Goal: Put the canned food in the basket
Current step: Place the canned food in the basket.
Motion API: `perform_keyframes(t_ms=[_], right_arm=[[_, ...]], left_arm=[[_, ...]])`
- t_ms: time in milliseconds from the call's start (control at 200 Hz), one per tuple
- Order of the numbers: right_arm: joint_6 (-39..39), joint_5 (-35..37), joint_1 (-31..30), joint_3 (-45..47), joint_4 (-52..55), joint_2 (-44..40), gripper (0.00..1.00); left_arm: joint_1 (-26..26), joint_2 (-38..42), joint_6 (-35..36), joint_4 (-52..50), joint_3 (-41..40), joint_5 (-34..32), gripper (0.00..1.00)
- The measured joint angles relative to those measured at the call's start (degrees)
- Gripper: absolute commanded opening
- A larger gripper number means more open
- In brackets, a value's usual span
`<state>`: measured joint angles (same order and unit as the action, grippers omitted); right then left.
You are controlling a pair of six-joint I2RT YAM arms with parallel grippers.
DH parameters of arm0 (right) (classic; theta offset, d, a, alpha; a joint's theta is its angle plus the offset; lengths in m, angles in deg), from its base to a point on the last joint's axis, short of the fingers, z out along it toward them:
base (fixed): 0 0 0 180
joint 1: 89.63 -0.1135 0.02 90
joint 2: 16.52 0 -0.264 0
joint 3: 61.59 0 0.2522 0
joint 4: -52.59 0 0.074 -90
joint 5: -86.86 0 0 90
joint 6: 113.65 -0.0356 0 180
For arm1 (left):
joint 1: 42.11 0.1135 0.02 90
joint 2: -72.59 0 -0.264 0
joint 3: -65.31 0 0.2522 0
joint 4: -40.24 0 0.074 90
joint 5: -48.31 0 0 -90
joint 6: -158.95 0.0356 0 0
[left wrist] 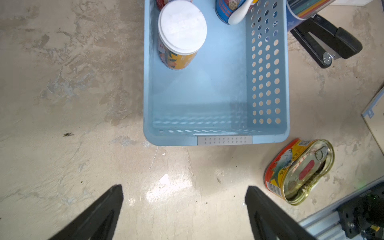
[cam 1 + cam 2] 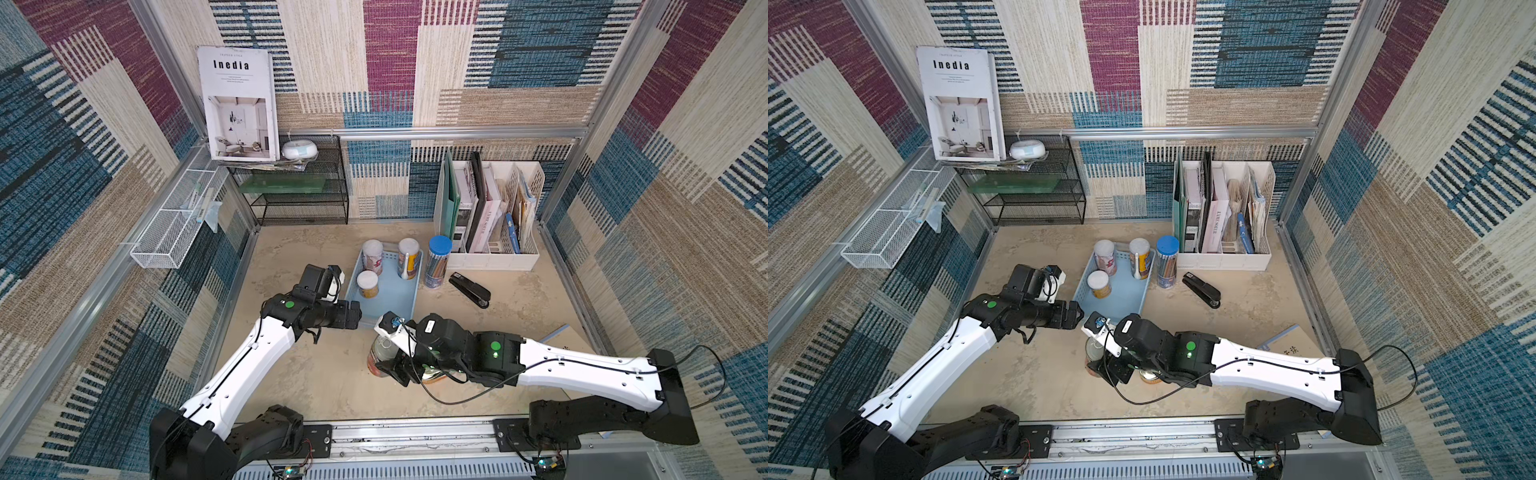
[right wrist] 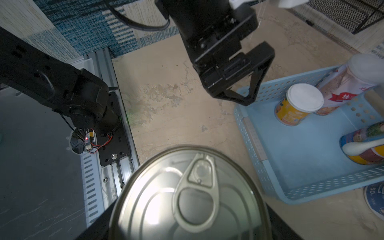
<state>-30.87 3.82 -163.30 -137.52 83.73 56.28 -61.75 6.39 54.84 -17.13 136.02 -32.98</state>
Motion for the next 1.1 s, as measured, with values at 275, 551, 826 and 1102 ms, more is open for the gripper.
perform_keyframes(t_ms=[275, 551, 826, 1102], right_arm=[[3.2, 2.7, 2.8, -9.6, 3.0, 7.0, 0.56], [5.0, 3.1, 13.0, -14.1, 3.7, 13.1, 0.56], [5.5, -0.2, 20.3, -14.4, 1.7, 19.9, 0.57], [6.6, -2.8, 25.1, -14.3, -1.4, 25.3, 0.57]], left_arm=[[3.1, 0.7, 0.9, -0.3, -0.1, 1.9, 0.97], [3.9, 1.4, 1.8, -0.3, -1.8, 2.4, 0.97], [4.1, 1.2, 2.3, -0.1, -2.6, 2.8, 0.97], [4.1, 0.8, 2.3, -0.1, -3.0, 3.3, 0.96]])
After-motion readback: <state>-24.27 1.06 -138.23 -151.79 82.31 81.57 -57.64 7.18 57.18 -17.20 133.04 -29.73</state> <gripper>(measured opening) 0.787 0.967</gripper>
